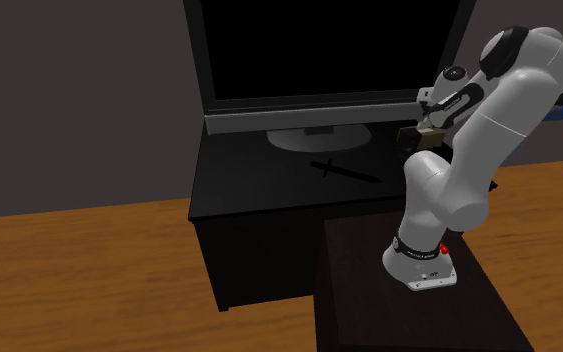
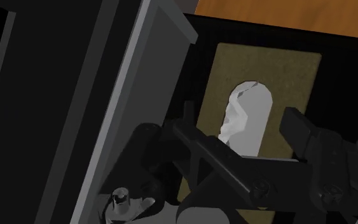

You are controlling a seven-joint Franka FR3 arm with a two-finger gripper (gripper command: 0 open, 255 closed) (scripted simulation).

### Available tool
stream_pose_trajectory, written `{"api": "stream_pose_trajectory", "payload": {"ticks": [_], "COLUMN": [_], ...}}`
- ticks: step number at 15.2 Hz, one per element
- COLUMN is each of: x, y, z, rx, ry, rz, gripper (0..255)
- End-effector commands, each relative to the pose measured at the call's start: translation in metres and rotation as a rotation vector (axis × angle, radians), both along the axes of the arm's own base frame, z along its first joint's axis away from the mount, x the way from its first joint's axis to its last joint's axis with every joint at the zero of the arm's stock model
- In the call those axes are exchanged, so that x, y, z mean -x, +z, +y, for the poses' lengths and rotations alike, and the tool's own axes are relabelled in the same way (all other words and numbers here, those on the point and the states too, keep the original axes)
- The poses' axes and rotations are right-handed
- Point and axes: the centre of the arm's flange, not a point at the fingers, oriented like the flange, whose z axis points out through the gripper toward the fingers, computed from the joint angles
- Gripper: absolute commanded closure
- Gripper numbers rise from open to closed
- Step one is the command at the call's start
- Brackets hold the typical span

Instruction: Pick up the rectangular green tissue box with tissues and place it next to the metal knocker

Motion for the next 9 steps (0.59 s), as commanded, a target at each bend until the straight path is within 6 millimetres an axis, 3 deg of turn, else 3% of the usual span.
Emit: {"api": "stream_pose_trajectory", "payload": {"ticks": [1, 4, 8, 9], "x": [0.001, 0.002, -0.011, -0.011], "y": [-0.001, 0.000, 0.039, 0.039], "z": [0.001, 0.000, 0.028, 0.028], "rx": [-0.002, -0.002, -0.002, -0.002], "ry": [-0.003, -0.002, -0.002, -0.002], "rz": [-0.001, 0.000, 0.000, 0.000], "gripper": [0, 0, 0, 0]}}
